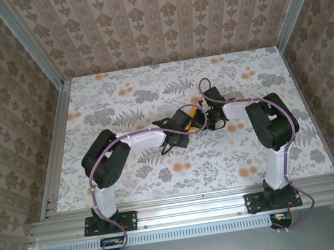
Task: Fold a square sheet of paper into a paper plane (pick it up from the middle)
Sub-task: Fold the wing for the fifth time at the center of the table.
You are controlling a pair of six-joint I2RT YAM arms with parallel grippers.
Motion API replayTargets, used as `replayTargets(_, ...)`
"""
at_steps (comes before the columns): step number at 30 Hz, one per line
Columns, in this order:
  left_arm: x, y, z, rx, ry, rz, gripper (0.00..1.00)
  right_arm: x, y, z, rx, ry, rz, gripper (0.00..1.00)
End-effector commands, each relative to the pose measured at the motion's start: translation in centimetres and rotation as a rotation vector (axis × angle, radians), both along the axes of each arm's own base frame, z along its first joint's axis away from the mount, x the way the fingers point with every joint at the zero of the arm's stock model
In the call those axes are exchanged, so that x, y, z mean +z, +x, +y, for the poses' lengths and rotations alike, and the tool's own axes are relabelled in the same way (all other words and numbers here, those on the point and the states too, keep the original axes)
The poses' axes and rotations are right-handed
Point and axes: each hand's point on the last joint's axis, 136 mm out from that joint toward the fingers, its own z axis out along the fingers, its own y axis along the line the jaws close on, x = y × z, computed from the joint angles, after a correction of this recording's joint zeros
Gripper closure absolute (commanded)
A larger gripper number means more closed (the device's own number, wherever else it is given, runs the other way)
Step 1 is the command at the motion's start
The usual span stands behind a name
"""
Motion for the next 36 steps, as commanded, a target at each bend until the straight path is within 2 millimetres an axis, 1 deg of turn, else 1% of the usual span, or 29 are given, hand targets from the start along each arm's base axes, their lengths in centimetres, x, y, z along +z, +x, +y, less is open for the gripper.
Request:
replayTargets(1,-0.5,0.4,0.5,0.009,0.047,-0.009,0.82,-5.9,-3.5,-3.4,-0.042,-0.183,0.179,0.97)
replayTargets(5,-0.6,0.5,1.6,0.047,0.101,-0.031,0.88,-6.0,-3.6,-3.6,-0.045,-0.190,0.182,0.97)
replayTargets(10,-0.7,-0.4,2.6,0.076,0.171,-0.041,0.92,-6.3,-3.7,-3.8,-0.051,-0.203,0.193,0.97)
replayTargets(14,-0.8,-1.8,2.9,0.060,0.208,-0.034,0.90,-6.5,-3.9,-3.9,-0.051,-0.208,0.202,0.97)
replayTargets(16,-0.7,-2.4,3.1,0.050,0.212,-0.024,0.87,-6.5,-3.9,-4.0,-0.052,-0.208,0.201,0.97)
replayTargets(18,-0.2,-2.8,3.1,0.034,0.191,-0.017,0.82,-6.6,-4.0,-4.0,-0.048,-0.209,0.203,0.97)
replayTargets(20,1.0,-3.0,2.6,0.010,0.140,-0.014,0.76,-6.5,-3.9,-3.9,-0.043,-0.206,0.199,0.97)
replayTargets(22,2.5,-3.1,1.7,-0.010,0.055,0.003,0.71,-6.5,-4.0,-3.9,-0.036,-0.205,0.200,0.97)
replayTargets(24,4.2,-2.6,0.5,-0.022,-0.061,0.021,0.67,-6.5,-3.9,-3.9,-0.025,-0.200,0.195,0.97)
replayTargets(26,5.5,-2.0,-0.6,-0.028,-0.168,0.044,0.65,-6.5,-4.0,-3.9,-0.017,-0.200,0.195,0.97)
replayTargets(29,6.9,-0.3,-1.7,-0.009,-0.327,0.091,0.67,-6.6,-4.0,-4.0,-0.008,-0.200,0.196,0.97)
replayTargets(31,6.8,0.7,-2.0,0.009,-0.406,0.134,0.70,-6.5,-3.9,-4.0,-0.006,-0.197,0.193,0.97)
replayTargets(32,6.8,1.3,-2.1,0.019,-0.439,0.151,0.74,-6.6,-4.0,-4.0,-0.005,-0.198,0.196,0.97)
replayTargets(34,6.1,2.1,-2.2,0.036,-0.474,0.188,0.81,-6.5,-3.9,-4.0,-0.004,-0.195,0.196,0.97)
replayTargets(36,5.0,2.5,-2.2,0.051,-0.505,0.242,0.87,-6.6,-3.9,-3.9,-0.001,-0.189,0.197,0.97)
